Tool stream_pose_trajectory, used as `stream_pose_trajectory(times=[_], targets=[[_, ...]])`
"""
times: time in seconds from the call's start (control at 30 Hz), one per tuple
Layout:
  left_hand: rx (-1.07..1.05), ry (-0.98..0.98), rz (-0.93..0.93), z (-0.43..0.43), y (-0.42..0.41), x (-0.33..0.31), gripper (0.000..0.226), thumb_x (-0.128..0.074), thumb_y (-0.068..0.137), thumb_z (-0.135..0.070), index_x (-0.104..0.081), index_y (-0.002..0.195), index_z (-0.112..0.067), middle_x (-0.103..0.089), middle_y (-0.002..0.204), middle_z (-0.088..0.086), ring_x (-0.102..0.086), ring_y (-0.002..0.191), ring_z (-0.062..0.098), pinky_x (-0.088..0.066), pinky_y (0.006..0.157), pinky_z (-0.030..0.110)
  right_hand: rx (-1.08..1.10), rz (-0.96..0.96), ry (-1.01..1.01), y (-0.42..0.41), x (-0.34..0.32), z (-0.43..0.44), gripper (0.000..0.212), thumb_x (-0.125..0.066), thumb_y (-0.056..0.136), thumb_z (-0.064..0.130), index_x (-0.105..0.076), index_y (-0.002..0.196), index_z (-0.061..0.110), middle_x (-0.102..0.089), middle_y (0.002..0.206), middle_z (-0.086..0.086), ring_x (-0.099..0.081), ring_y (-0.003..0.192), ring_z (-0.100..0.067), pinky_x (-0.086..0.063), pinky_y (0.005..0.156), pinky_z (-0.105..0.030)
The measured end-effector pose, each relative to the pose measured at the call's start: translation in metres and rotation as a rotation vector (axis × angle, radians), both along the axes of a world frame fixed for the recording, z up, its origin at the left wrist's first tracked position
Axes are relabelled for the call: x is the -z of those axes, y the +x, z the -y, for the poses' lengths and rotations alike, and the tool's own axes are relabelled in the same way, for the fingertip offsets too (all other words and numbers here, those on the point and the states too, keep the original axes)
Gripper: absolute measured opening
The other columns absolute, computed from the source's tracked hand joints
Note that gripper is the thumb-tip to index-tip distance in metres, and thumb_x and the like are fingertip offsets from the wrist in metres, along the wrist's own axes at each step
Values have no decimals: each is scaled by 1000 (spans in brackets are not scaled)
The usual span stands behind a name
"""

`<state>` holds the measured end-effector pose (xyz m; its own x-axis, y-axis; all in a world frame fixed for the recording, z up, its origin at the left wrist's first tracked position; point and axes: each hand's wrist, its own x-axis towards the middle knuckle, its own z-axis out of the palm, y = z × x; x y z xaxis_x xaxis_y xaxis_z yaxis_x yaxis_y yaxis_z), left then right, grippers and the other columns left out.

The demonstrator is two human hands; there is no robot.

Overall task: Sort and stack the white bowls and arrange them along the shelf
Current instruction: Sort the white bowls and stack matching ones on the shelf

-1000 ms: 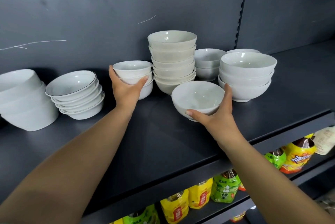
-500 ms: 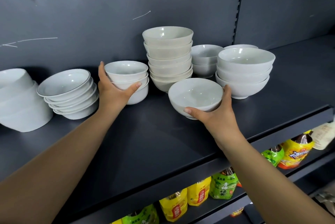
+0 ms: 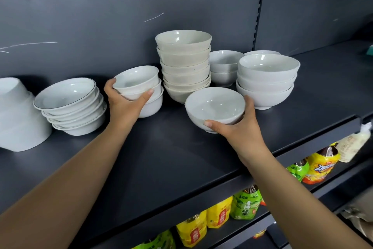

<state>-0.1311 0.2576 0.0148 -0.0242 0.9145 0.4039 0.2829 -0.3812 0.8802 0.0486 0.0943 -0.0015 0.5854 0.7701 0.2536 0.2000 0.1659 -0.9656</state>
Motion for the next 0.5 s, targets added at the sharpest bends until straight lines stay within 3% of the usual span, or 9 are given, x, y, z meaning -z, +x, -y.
stream_pose_trajectory(times=[0.2, 0.27, 0.5], targets=[[-10, 24, -32, -8, -5, -11, 54, -70, 79, -36, -32, 113, -18, -34, 119, -5, -38, 115, 13, -29, 90, 18, 0, 0, -7, 1, 1, 0, 99, -87, 53, 16, -31, 135, 18, -51, 128, 1, -48, 118, -15, -42, 102, -34], [-8, 42, -25, -10, -5, -11, 52, -70, 79, -35, -30, 108, -21, -34, 118, -5, -36, 111, 9, -28, 90, 16, 6, -5, -14, 0, -1, 1, 97, -86, 55, 15, -30, 134, 20, -50, 126, 4, -47, 117, -13, -41, 99, -29], [77, 119, -18, -17, -10, -4, 74, -72, 79, -21, -24, 133, -9, -33, 125, -2, -40, 113, 9, -30, 83, -4, 14, -13, -13, 0, -1, 3, 86, -85, 57, 13, -26, 114, 36, -49, 117, 10, -47, 112, -10, -39, 92, -22]])
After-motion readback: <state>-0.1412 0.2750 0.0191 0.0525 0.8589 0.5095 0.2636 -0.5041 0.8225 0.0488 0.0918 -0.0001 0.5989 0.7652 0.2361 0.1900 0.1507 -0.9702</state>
